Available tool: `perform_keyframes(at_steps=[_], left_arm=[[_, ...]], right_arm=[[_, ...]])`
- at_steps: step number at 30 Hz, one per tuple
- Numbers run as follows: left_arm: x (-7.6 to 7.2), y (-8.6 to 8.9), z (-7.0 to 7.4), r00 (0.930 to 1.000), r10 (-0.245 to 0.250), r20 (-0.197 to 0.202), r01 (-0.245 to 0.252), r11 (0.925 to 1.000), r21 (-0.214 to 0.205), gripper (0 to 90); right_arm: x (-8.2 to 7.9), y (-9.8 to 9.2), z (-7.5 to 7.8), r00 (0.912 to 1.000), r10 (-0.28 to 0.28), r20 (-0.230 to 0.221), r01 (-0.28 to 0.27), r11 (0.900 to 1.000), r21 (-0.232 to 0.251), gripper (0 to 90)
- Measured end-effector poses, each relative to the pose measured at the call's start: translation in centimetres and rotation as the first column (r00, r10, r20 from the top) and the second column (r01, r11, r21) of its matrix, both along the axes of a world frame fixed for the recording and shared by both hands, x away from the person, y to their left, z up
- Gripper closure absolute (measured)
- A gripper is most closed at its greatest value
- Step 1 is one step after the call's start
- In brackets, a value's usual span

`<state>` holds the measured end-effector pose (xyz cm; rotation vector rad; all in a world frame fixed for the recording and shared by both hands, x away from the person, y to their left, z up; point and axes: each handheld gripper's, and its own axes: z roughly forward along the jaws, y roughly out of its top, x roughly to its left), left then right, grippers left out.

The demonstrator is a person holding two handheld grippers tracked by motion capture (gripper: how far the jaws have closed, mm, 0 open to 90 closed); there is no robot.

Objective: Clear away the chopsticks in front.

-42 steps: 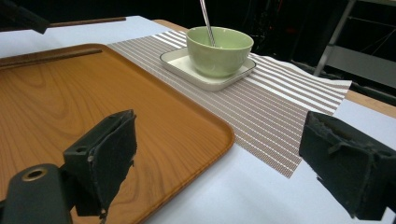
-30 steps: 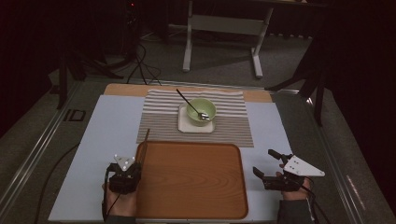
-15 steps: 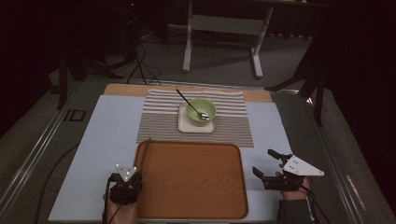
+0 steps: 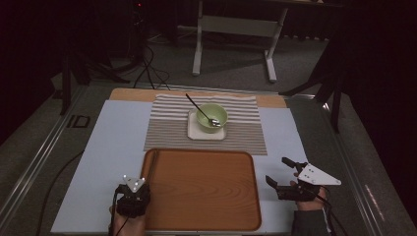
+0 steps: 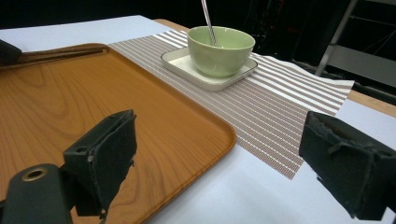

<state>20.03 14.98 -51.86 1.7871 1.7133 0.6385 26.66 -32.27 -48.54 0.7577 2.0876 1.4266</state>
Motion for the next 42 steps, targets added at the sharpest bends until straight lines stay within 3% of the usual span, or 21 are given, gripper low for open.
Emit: perform_keyframes(at_steps=[8,25,32,42], left_arm=[[-0.5,0.0,-0.1,0.9999,0.007,0.009,-0.007,0.9999,-0.012,84.7],[0.5,-0.6,-1.0,0.9999,-0.010,0.003,0.010,0.9996,-0.024,74.3],[0.4,-0.3,-0.3,0.9989,-0.022,0.041,0.023,0.9994,-0.025,69.8],[1.6,-0.5,1.6,0.9874,-0.087,0.133,0.093,0.9949,-0.040,64.8]], right_arm=[[0.0,0.0,0.0,1.0000,0.000,-0.003,0.000,1.0000,-0.001,10.8],[0.0,0.0,0.0,1.0000,0.000,-0.002,0.000,1.0000,-0.002,10.8],[0.0,0.0,0.0,1.0000,0.001,0.001,-0.001,1.0000,-0.003,10.8],[0.0,0.0,0.0,1.0000,-0.003,0.003,0.003,1.0000,0.000,10.8]])
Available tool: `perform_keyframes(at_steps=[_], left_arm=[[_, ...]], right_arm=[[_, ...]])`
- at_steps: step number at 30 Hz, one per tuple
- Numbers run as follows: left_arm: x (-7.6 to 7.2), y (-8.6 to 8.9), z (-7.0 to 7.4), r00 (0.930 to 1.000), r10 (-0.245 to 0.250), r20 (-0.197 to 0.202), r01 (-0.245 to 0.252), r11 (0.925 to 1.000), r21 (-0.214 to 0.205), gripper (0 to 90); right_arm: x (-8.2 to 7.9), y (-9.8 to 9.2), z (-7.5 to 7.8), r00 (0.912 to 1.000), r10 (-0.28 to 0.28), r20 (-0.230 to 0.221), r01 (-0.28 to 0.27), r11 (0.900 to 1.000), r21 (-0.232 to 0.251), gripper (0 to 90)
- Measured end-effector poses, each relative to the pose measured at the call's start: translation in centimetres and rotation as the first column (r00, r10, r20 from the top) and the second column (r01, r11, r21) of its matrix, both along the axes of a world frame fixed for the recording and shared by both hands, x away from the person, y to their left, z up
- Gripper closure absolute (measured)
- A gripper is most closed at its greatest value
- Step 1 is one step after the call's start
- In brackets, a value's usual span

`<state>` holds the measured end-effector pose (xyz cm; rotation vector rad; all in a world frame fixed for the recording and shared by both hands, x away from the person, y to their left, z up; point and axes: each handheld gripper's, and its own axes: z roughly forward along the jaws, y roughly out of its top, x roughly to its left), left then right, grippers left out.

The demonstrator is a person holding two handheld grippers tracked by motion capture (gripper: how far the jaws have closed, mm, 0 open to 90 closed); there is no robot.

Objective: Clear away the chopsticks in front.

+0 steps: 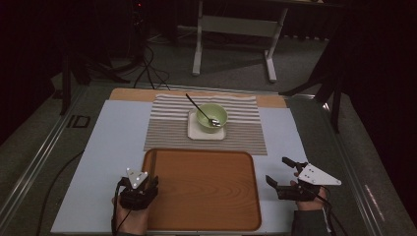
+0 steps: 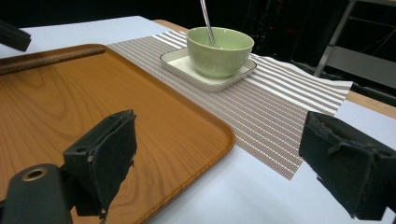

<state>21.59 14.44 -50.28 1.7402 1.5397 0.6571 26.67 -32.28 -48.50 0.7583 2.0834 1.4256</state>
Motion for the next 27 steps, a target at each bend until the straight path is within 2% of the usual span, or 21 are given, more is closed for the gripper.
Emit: perform_keyframes(at_steps=[4,10,27], left_arm=[[0.6,0.0,0.6,0.9997,-0.014,0.022,0.014,0.9999,-0.001,63.0],[1.4,0.1,1.0,0.9993,-0.015,0.033,0.016,0.9994,-0.030,61.8],[2.9,0.3,2.0,0.9971,-0.034,0.068,0.037,0.9984,-0.043,60.5]], right_arm=[[0.0,0.0,0.0,1.0000,-0.001,-0.002,0.001,1.0000,0.001,10.8],[0.1,-0.1,0.0,1.0000,-0.002,0.000,0.002,1.0000,0.001,10.8],[0.1,-0.1,0.0,1.0000,-0.006,-0.001,0.006,1.0000,0.001,10.8]])
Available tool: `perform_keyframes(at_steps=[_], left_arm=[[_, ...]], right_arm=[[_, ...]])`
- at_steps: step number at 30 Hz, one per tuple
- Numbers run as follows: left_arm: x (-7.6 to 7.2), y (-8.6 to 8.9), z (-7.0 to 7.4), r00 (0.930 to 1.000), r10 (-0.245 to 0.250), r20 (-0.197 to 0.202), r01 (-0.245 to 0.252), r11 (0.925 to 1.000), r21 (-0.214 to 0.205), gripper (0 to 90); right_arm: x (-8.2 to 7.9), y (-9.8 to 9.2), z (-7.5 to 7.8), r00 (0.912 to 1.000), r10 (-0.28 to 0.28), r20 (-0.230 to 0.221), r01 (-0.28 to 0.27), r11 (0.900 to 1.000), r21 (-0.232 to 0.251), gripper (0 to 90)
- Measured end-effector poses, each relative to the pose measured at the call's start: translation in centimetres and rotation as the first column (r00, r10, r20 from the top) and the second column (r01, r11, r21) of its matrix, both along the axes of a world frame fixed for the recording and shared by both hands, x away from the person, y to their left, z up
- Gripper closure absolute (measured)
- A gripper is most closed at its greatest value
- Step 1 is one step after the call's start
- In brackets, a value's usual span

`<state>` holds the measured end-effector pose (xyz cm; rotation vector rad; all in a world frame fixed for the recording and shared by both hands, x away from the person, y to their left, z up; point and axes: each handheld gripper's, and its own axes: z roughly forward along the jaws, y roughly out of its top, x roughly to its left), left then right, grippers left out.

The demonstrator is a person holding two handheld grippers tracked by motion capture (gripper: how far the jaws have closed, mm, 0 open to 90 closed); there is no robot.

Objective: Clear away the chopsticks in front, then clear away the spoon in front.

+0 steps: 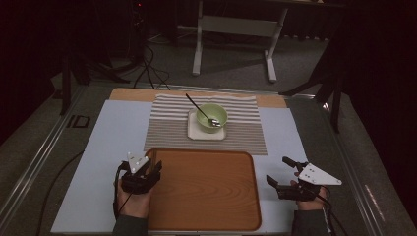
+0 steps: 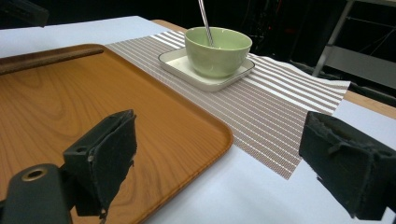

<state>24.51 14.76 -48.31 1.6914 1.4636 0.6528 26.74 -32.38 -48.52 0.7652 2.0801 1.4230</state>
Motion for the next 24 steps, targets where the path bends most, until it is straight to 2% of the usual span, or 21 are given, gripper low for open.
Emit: perform_keyframes(at_steps=[10,24], left_arm=[[1.4,-0.1,1.1,0.9993,-0.024,0.028,0.024,0.9997,0.000,60.1],[3.8,0.1,2.3,0.9952,-0.071,0.068,0.073,0.9968,-0.033,59.4]], right_arm=[[0.0,-0.1,0.0,1.0000,-0.001,0.000,0.001,1.0000,0.001,10.8],[0.0,-0.1,0.0,1.0000,-0.001,0.000,0.001,1.0000,0.001,10.8]])
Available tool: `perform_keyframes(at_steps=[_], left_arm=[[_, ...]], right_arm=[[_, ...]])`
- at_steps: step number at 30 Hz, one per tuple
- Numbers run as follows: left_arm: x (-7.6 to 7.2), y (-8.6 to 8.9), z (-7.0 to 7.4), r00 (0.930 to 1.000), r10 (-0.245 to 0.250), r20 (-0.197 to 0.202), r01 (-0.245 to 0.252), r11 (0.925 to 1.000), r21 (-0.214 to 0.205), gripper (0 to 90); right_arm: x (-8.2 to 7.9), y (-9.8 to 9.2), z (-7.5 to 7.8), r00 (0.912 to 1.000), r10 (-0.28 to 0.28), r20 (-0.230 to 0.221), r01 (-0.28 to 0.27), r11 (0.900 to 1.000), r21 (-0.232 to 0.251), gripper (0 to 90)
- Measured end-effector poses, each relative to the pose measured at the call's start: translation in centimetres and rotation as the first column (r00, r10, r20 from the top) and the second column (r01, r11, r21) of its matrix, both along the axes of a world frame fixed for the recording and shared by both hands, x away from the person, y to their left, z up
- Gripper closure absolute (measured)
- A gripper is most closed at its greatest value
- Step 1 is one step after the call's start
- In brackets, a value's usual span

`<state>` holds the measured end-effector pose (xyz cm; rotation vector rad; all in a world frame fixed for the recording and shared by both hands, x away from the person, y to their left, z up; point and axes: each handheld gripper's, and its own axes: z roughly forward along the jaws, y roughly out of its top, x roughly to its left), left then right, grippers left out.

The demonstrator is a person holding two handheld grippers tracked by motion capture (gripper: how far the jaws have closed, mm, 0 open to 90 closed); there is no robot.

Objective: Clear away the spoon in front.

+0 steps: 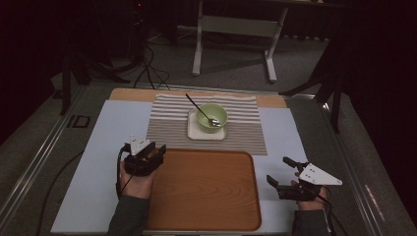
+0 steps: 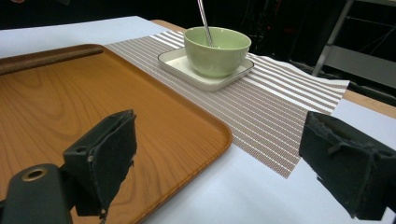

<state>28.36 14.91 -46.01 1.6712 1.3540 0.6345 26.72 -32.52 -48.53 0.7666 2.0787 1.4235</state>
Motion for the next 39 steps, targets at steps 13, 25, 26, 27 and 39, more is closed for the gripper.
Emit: perform_keyframes(at_steps=[13,25,26,27,39], left_arm=[[3.1,-0.5,1.9,0.9884,-0.143,0.051,0.144,0.9896,-0.012,58.1],[5.8,-0.8,2.8,0.9771,-0.207,0.048,0.207,0.9783,0.016,57.6],[6.0,-0.8,2.8,0.9766,-0.210,0.048,0.209,0.9777,0.019,57.5],[6.2,-0.8,2.8,0.9770,-0.208,0.045,0.207,0.9780,0.025,57.4],[9.0,-0.5,2.8,0.9738,-0.226,0.022,0.225,0.9732,0.047,57.0]], right_arm=[[0.0,0.0,0.0,1.0000,0.001,0.000,-0.001,1.0000,0.000,10.8],[0.1,0.0,0.0,1.0000,0.000,-0.005,0.000,1.0000,-0.002,10.8],[0.1,0.0,0.0,1.0000,0.001,-0.005,-0.001,1.0000,-0.002,10.8],[0.1,0.0,0.0,1.0000,0.001,-0.005,-0.001,1.0000,-0.002,10.8],[0.1,0.0,0.0,1.0000,0.002,-0.004,-0.002,1.0000,-0.003,10.8]])
